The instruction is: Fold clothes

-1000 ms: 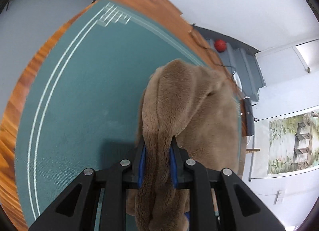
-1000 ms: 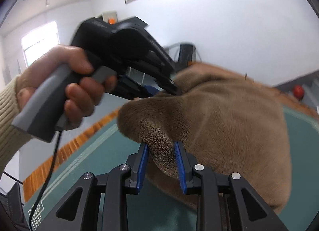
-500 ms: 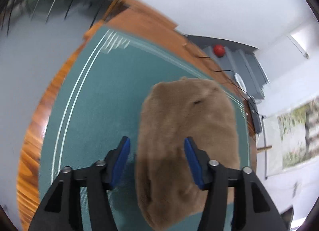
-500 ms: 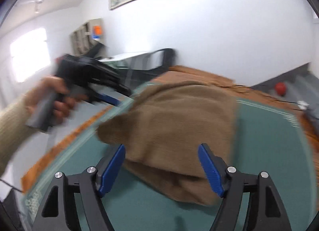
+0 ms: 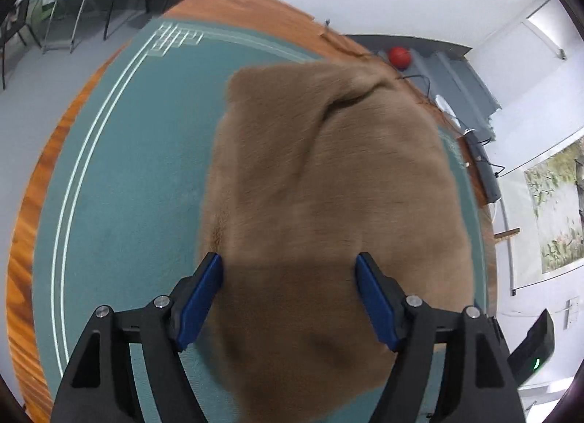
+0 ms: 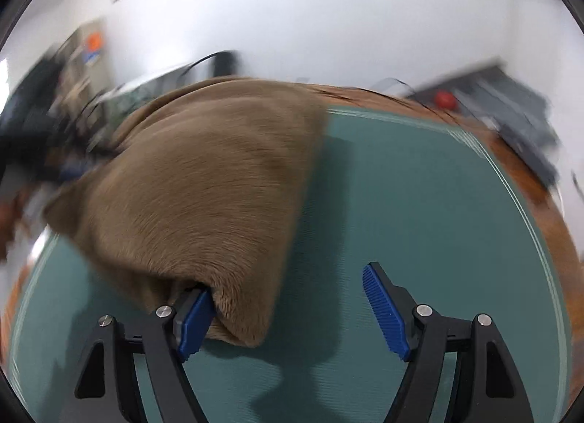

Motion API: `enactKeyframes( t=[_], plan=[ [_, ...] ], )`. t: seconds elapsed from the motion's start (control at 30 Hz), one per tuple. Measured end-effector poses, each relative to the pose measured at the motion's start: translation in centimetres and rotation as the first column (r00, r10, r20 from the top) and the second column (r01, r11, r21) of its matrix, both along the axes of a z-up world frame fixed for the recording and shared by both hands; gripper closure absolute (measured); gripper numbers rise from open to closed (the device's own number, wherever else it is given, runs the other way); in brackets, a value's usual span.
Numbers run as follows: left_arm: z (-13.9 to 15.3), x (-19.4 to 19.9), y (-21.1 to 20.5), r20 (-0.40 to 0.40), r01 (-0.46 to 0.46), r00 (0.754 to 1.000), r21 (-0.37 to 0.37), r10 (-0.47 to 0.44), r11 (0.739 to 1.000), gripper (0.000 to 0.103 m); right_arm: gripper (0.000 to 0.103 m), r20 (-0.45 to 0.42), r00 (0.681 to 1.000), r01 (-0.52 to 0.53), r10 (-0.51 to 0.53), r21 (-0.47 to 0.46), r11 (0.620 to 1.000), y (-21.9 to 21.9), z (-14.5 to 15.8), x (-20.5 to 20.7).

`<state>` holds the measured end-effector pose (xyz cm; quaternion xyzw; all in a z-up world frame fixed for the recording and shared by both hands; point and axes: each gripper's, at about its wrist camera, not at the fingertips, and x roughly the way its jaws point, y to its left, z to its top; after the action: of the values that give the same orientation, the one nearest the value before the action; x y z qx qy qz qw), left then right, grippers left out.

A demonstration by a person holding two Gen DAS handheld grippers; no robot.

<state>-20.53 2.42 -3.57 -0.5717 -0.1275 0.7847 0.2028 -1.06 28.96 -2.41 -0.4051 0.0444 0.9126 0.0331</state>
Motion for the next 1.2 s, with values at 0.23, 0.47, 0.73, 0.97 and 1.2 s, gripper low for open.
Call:
enactKeyframes(
  t=[0.23, 0.47, 0.73, 0.97, 1.2],
  plan=[
    [-1.2, 0.0, -0.7, 0.048, -0.016, 0.999, 0.026, 0.015, 1.000, 0.021, 0.021, 0.085, 0.996, 0.034, -0.030, -0.041, 0.999, 1.1, -1.3, 1.3],
    [4.6, -1.5, -1.5, -0.106, -0.040, 0.993, 0.050, 0.045, 0.998, 0.020, 0.021, -0.093, 0.995, -0.056, 0.045, -0.117, 0.992, 0.4, 5.0, 3.3],
    [3.4, -7.7, 0.2, -0.080, -0.073, 0.994, -0.031, 0.070, 0.997, 0.020, 0.020, -0.143, 0.949, -0.296, 0.282, -0.088, 0.951, -6.6, 7.0, -4.9],
    [-1.2, -9.2, 0.6, 0.032, -0.073, 0.997, -0.095, 0.076, 0.993, 0.018, 0.018, 0.003, 0.946, -0.325, 0.325, -0.038, 0.945, -9.5, 2.0, -6.3],
    [-3.2, -8.7, 1.0, 0.041, -0.081, 0.995, -0.115, 0.086, 0.990, 0.003, 0.017, -0.006, 0.944, -0.331, 0.331, 0.010, 0.944, -10.7, 0.4, -5.4]
  ],
)
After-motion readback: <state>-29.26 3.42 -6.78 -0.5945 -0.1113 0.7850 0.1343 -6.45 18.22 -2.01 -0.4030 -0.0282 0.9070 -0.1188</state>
